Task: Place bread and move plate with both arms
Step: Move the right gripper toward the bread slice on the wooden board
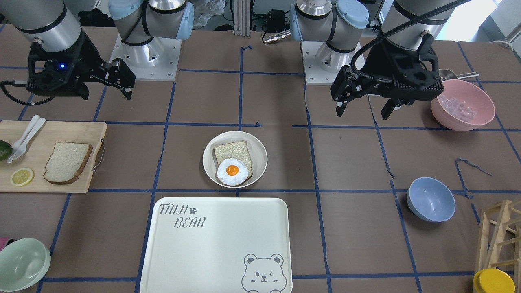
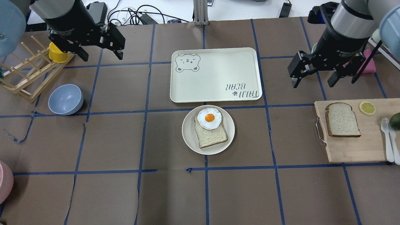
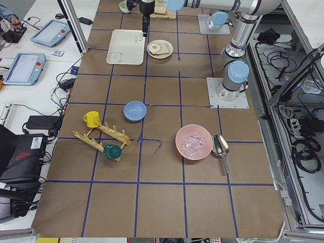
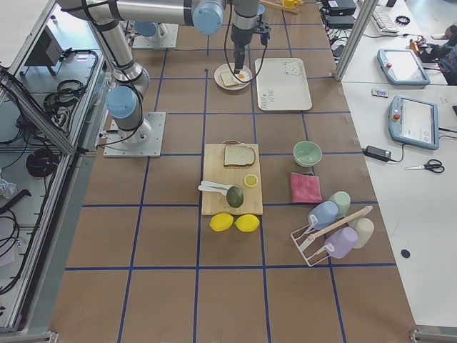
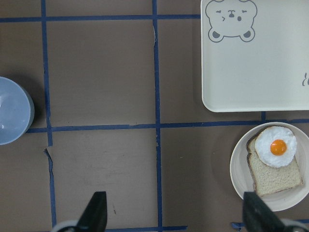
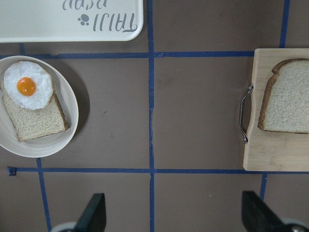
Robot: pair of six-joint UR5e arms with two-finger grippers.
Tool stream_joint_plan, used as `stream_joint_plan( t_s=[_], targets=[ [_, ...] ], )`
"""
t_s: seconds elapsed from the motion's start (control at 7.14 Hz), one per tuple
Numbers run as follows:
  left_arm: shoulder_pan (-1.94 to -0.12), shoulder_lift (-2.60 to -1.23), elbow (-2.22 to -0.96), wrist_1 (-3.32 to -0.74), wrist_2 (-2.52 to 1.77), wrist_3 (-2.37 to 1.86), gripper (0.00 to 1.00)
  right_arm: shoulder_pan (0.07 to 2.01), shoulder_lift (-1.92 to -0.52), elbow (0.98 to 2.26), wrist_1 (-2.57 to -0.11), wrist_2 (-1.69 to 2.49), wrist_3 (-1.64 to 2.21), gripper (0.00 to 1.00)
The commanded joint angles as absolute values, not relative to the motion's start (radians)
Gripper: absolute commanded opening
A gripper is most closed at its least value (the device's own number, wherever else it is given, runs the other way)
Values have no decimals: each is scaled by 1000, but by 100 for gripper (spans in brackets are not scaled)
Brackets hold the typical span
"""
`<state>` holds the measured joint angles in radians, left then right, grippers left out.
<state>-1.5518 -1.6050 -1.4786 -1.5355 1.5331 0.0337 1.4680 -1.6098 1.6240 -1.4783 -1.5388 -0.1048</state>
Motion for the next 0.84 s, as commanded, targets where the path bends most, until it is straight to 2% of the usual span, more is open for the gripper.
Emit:
stream_joint_plan(
  t_s=[0.0,0.7],
  targets=[
    [-1552,-1605,-1479,-1536,1532,34,100,1468,-1608,1623,-1485,-1536,-101,100],
    [-1551,-1600,-1482,-1536,1532,34,100,1468,-1606,1624,-1488,-1548,-107,100]
  ],
)
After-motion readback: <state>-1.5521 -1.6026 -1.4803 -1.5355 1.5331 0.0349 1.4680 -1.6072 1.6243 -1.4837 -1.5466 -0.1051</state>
